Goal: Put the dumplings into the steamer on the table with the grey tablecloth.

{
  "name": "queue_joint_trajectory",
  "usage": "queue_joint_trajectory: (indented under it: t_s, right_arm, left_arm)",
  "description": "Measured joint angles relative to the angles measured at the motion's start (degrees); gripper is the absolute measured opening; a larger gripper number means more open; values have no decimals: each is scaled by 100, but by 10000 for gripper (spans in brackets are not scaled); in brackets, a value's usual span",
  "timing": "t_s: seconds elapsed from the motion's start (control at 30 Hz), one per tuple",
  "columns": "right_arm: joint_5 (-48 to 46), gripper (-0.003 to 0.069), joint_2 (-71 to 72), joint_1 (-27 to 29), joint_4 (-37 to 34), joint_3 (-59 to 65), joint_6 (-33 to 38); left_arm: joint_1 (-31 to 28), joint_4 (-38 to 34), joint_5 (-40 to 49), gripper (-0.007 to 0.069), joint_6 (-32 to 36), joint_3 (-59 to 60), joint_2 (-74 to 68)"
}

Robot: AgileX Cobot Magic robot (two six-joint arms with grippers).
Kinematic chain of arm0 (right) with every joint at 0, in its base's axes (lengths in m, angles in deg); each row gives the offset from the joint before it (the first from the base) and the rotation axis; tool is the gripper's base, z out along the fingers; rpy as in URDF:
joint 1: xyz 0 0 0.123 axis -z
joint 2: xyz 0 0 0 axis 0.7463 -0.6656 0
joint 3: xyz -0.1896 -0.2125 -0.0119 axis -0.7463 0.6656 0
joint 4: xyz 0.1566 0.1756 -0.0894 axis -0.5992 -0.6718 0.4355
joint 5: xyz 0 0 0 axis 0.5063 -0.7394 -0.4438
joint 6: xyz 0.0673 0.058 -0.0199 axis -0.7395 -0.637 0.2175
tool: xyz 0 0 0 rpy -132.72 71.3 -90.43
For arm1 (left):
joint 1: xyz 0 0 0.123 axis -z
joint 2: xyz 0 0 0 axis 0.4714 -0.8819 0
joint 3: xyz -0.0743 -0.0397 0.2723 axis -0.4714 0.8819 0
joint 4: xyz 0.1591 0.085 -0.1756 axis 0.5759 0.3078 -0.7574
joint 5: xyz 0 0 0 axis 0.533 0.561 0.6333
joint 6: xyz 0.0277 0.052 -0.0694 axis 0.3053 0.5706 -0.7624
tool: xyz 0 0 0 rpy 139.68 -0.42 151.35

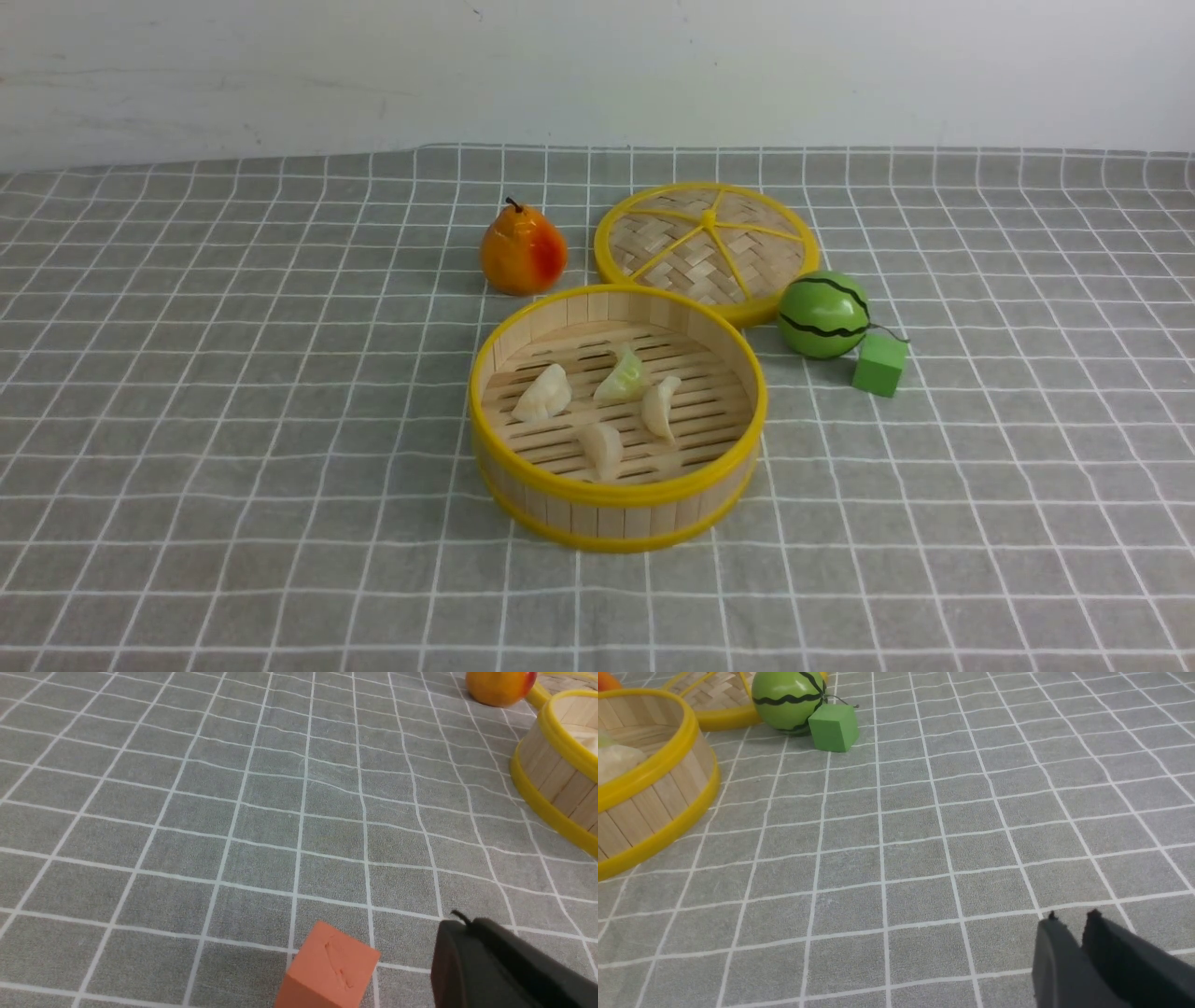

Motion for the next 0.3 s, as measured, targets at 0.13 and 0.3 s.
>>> queue_joint_trajectory:
  t_s: [0.13, 0.3]
  right_arm:
    - [0, 90, 0, 0, 0, 0, 0]
    - [0, 95, 0, 0, 0, 0, 0]
  left_arm:
    - [0, 0, 0, -14, 0, 0, 0]
    - [0, 0, 0, -13, 0, 0, 0]
